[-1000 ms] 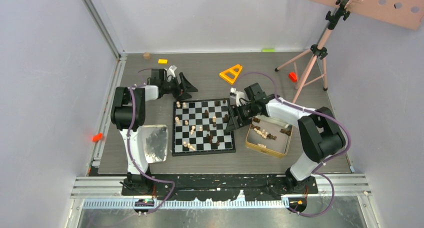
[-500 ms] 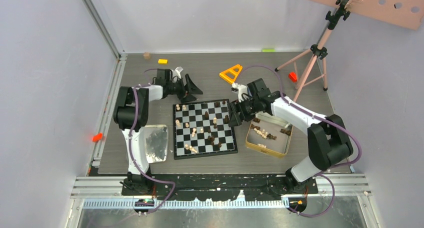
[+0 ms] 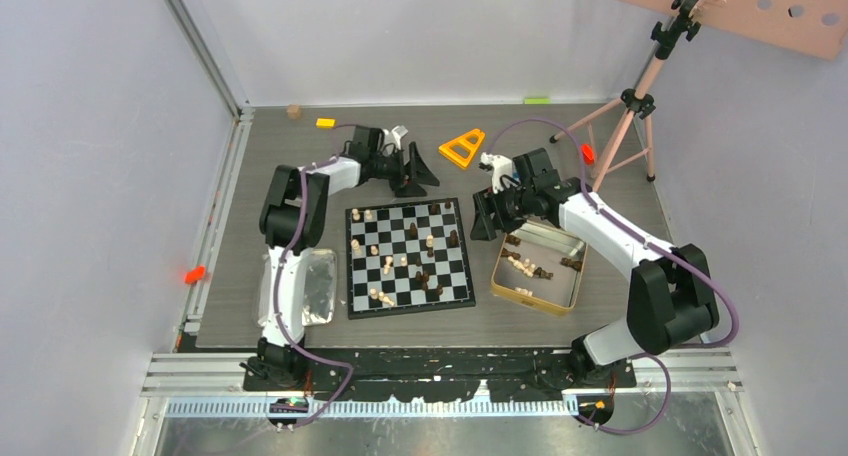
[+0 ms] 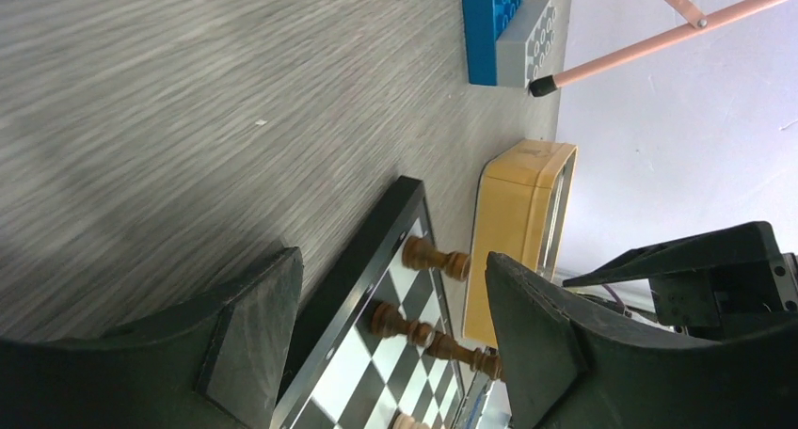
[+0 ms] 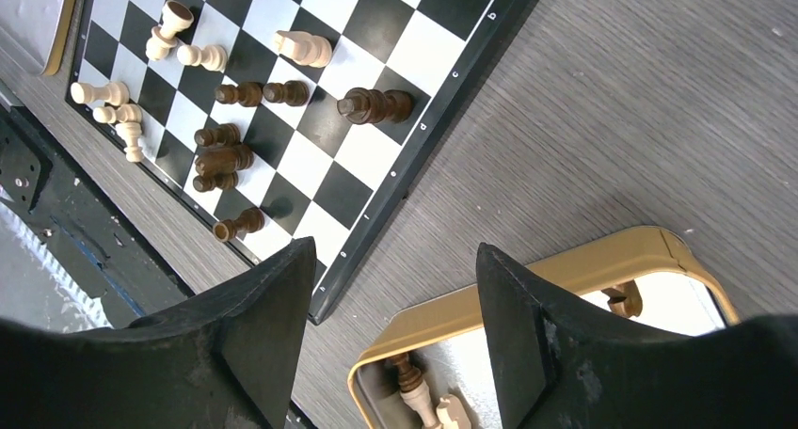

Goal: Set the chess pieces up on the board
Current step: Move the chessboard to the center of the board.

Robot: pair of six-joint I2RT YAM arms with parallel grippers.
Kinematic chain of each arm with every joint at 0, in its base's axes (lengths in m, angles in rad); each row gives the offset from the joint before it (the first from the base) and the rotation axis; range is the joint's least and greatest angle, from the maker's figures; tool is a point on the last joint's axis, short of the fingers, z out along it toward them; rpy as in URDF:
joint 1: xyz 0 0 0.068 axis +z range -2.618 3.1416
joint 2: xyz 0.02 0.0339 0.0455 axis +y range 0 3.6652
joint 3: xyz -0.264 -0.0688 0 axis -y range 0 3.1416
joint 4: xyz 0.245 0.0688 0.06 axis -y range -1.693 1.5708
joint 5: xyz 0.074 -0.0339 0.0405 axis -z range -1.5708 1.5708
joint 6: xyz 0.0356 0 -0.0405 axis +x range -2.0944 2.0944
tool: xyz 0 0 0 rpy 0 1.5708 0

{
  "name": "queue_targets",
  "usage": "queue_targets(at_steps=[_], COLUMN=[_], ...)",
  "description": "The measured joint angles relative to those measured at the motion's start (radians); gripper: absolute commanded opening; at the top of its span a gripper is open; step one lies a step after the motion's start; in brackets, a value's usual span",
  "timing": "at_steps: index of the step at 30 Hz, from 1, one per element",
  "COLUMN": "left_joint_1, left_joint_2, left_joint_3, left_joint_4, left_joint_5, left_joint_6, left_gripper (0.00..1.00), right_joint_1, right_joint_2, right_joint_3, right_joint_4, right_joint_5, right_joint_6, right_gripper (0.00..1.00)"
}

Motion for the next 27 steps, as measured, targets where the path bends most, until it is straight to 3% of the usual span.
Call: queue_targets(at_steps=[16,27], left_joint_1=[-0.123,-0.121], left_joint_2=[0.072,0.062], left_joint_3=[0.108,0.125], left_joint_4=[-0.040,-0.088], left_joint_5=[0.044,0.040], left_joint_6=[-0.026,-0.016], left_gripper=[0.75,0.89], right_joint_1=[-0.052,-0.054], right_joint_2=[-0.056,-0.074], right_joint_3=[0.000,0.011], right_joint_4=[-0.035,-0.071], right_joint_5=[0.033,0.030], right_joint_6=[-0.026,-0.063], right_gripper=[0.69,0.72])
